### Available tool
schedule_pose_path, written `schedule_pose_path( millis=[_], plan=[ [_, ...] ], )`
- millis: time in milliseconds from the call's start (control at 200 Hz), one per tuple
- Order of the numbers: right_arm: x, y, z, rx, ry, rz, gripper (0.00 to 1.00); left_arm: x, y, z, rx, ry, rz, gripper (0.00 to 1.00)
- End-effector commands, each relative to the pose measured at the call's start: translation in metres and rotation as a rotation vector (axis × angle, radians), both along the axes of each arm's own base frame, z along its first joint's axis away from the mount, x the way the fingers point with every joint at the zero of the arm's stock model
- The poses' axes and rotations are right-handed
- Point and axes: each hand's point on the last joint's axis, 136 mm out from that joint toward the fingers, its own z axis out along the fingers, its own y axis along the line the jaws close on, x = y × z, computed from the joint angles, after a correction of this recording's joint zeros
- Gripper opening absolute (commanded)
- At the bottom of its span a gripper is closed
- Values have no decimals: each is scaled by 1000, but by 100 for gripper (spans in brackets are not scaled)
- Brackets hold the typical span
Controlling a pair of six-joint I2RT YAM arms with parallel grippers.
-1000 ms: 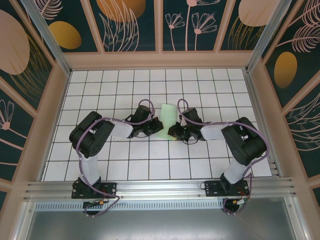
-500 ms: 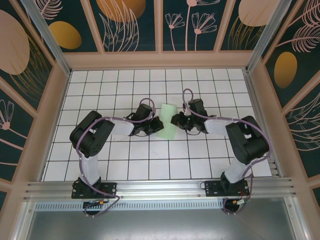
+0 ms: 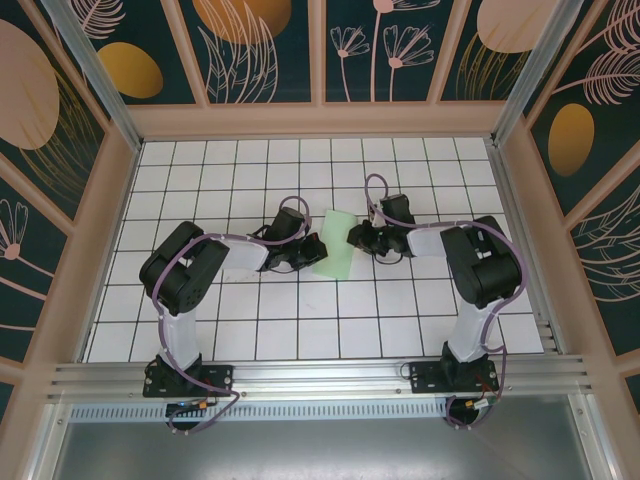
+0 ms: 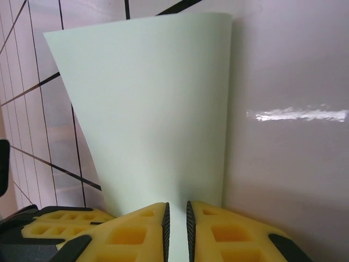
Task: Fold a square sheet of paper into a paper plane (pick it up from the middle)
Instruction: Fold the square sheet of paper in half at the center of the table.
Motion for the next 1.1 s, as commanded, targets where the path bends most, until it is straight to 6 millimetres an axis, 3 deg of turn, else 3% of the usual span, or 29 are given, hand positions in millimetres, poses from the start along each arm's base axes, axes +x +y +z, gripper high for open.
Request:
schedule_pose_path(
  millis=[0, 135, 300, 691, 971, 1096],
  plan=[
    [16, -3, 1, -11, -50, -12, 19, -34, 35, -58, 182, 147, 7, 0],
    [22, -3, 7, -8, -64, -21, 19, -36, 37, -60, 188, 153, 6, 0],
    [18, 16, 31, 30, -139, 50, 19, -35, 36, -60, 190, 150, 4, 0],
    [51, 3, -3, -37, -47, -54, 19, -36, 37, -58, 187, 149, 11, 0],
    [60, -10, -11, -78, -39, -101, 19, -39, 39, -59, 191, 156, 7, 0],
    [68, -14, -6, -82, -58, -120, 19, -40, 40, -61, 197, 163, 6, 0]
  ],
)
